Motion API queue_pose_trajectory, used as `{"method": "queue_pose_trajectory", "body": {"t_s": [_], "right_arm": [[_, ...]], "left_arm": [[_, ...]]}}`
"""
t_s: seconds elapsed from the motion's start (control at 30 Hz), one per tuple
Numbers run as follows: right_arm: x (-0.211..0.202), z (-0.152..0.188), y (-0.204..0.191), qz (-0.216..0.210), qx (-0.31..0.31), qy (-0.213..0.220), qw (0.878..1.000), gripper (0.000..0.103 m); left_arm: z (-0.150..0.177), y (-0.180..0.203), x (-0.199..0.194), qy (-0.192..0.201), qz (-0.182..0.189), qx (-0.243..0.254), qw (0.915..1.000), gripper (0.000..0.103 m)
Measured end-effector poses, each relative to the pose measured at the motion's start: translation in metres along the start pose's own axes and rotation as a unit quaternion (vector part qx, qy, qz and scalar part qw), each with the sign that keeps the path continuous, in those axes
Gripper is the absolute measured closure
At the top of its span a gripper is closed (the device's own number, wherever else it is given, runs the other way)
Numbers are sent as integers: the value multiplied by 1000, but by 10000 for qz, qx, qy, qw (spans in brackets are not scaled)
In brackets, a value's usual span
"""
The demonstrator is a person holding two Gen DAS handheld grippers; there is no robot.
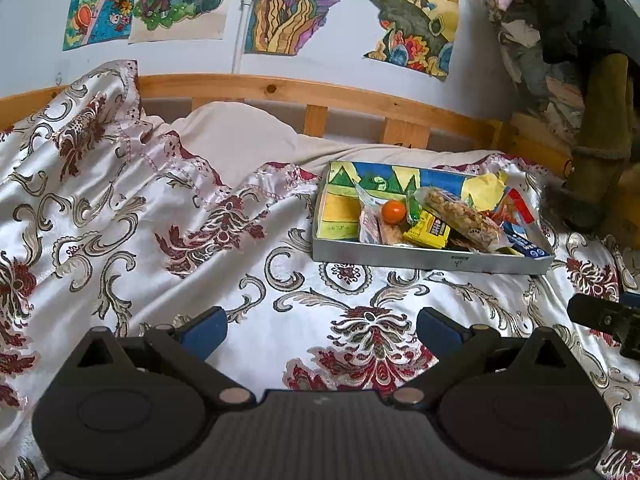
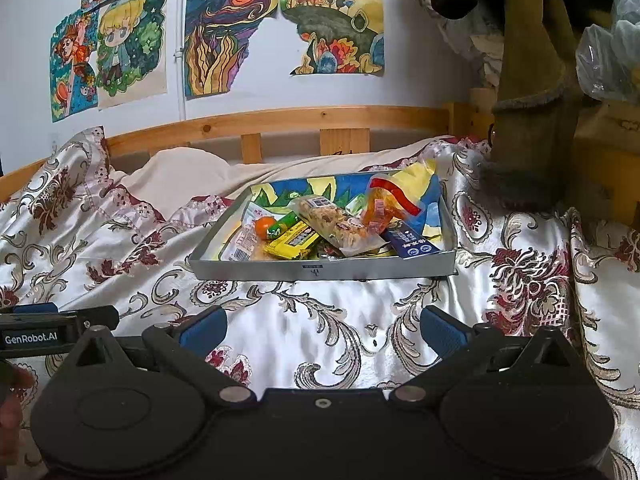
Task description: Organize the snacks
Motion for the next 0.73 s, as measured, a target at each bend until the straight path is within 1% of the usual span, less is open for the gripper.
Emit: {"method": "queue_pose_trajectory", "body": {"t_s": [0.13, 0.23, 0.4, 0.53, 0.73], "right_arm": [[0, 1, 0, 7, 3, -14, 10000, 1], [2, 4, 2, 21, 23, -79, 10000, 1], [3, 8, 4, 18, 63, -161, 9998, 1], [3, 9, 3, -9, 40, -192, 9998, 1], [4, 11, 3, -19, 39, -251, 9997, 1]], "left_arm": [[1, 1, -1, 27, 8, 27, 10000, 1], [2, 3, -1, -78, -37, 73, 9999, 1], [7, 5, -3, -141, -164, 132, 9997, 1], [8, 6, -2, -170, -100, 141, 9997, 1], [8, 4, 0, -187, -126, 145, 9996, 1]]}}
Point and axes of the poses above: each gripper's, at about its wrist camera, not at the fingertips, and x roughly the way its jaws point, y to its right, z to its underside, the point moved 6 cm from there along x, roughly the way its jaws point, and after that the axes turned 15 degrees about -z, right-handed, at the moved point
